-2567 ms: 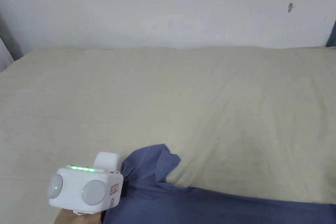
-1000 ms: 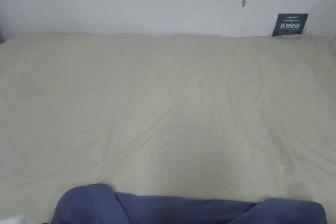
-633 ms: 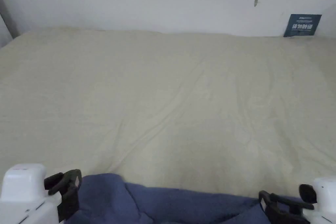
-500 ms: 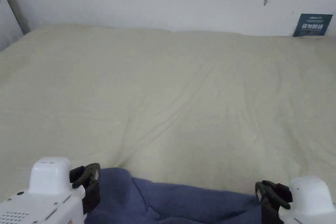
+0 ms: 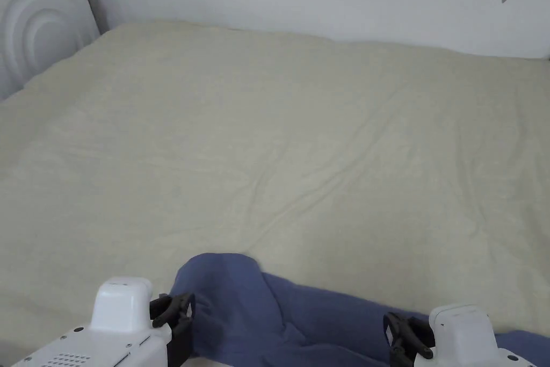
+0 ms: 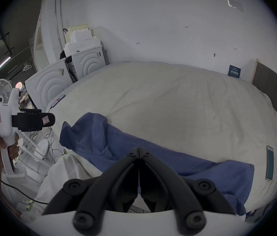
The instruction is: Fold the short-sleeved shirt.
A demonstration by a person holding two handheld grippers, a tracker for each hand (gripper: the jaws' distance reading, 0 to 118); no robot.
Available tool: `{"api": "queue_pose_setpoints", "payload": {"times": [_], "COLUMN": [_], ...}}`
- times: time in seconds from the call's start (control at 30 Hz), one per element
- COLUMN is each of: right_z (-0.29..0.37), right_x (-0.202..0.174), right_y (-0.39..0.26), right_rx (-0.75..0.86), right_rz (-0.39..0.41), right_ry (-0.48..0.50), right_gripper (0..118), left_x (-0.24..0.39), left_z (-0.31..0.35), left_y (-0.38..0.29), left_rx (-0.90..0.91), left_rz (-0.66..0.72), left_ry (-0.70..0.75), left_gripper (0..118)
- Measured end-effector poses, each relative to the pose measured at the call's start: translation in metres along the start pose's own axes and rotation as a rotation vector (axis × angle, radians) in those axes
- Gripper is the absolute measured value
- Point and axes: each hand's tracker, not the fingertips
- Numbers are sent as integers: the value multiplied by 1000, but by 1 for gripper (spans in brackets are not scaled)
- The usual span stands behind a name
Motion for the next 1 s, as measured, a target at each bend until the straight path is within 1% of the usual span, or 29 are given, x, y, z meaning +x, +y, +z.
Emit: {"api": "queue_pose_setpoints", "payload": {"times": [0.03,0.07,0.1,0.13,0.17,0.2,0.23,0.27,0.33,0.4,0.47,0.5,0.57,0.63,0.7,0.77,0.8,0.87,0.93,0.97,1.0], "right_z": [-1,-3,-5,-6,-7,-8,-9,-10,-10,-12,-14,-15,-17,-20,-22,-23,-23,-24,-27,-28,-29], "right_x": [-2,-2,-4,-5,-6,-7,-8,-9,-10,-11,-11,-11,-11,-11,-11,-12,-12,-13,-14,-14,-15], "right_y": [-1,-1,-1,-2,-2,-2,-3,-3,-4,-5,-6,-7,-7,-7,-8,-8,-8,-7,-8,-8,-9], "right_rx": [6,4,1,1,-5,-17,-22,-29,-38,-51,-63,-69,-80,-93,-102,-107,-109,-115,-127,-130,-134], "right_rz": [-4,-4,-1,-2,-4,-7,-5,-1,7,7,5,3,2,-3,-4,1,1,1,2,1,2], "right_ry": [-6,0,3,3,11,20,21,25,23,26,30,27,27,27,27,25,25,29,33,34,41], "right_gripper": [4,4,4,4,4,4,4,4,4,4,4,4,4,4,4,4,4,4,4,4,4], "left_x": [-5,-11,-19,-26,-36,-45,-52,-59,-73,-86,-95,-98,-96,-96,-112,-114,-100,-96,-92,-88,-84], "left_z": [-3,-6,-11,-19,-30,-42,-40,-48,-63,-86,-97,-101,-108,-116,-137,-139,-134,-135,-133,-130,-127], "left_y": [-1,-1,-2,-4,-6,-5,-4,-4,-5,-7,-12,-15,-15,-19,-27,-30,-28,-32,-33,-32,-32], "left_rx": [1,-1,7,21,16,-32,-9,-36,-106,-131,-171,-174,-174,-177,-224,-206,-203,-200,-182,-191,-189], "left_rz": [4,10,13,23,41,52,71,113,106,108,131,163,172,211,257,253,250,229,201,163,122], "left_ry": [-3,-17,-43,-28,-36,-27,-44,-33,11,23,-12,-14,-33,-62,-74,-74,-73,-68,-12,16,-9], "left_gripper": [0,3,34,74,111,114,110,111,111,111,111,111,111,111,112,112,110,101,86,86,83]}}
